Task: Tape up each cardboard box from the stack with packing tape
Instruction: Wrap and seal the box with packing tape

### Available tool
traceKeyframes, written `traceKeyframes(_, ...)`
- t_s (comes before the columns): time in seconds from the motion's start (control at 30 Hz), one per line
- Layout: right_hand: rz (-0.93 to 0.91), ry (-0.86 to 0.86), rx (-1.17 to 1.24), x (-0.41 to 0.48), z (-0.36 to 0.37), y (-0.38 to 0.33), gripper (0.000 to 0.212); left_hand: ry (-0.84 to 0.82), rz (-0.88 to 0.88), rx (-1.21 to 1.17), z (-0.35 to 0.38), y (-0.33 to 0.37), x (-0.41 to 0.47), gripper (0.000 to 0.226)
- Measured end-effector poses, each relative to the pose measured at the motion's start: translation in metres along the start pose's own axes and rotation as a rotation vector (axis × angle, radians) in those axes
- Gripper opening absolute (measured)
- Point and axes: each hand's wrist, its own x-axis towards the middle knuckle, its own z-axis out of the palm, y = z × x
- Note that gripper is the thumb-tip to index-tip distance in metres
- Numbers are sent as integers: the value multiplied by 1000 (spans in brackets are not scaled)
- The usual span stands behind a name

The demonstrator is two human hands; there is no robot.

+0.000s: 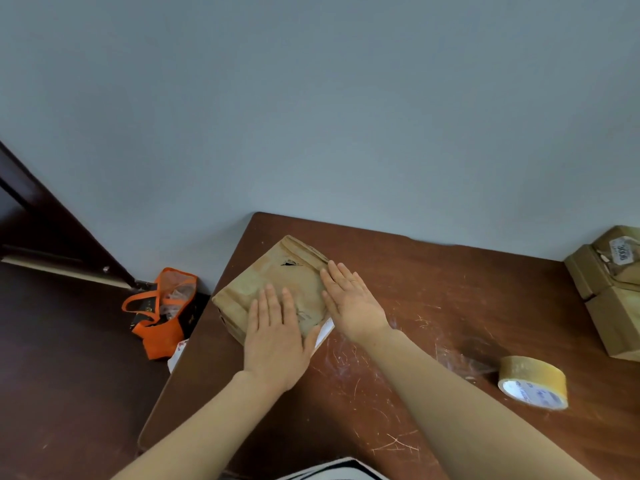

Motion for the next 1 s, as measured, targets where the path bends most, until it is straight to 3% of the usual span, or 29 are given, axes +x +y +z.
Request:
traceKeyframes(0.17, 12, 6, 19, 0, 2, -1, 50, -27, -72, 54, -6, 5, 2, 92)
traceKeyframes(0.3, 11, 17, 17, 0, 1, -2, 50, 35, -13, 102, -5, 11, 2, 72)
traceKeyframes(0.5, 11, -3, 10, -1, 0, -3, 51, -8, 23, 32, 4, -7, -2, 79)
traceKeyframes(0.67, 25, -27, 18, 1, 1, -3, 51, 14, 54, 58, 4, -1, -2, 66)
traceKeyframes(0.77, -15, -19, 221, -1, -4, -1, 50, 35, 38, 82, -5, 8, -4, 79)
traceKeyframes(0.83, -29, 70, 406, -13, -9, 7, 47, 117, 125, 57, -12, 18, -4, 86)
traceKeyframes(0.93, 160, 288, 455, -43, -11, 44, 43, 264, 284, 11, -17, 40, 3, 71)
traceKeyframes(1.0, 392, 315, 364, -63, -11, 85, 41, 273, 358, -5, -22, 56, 4, 65)
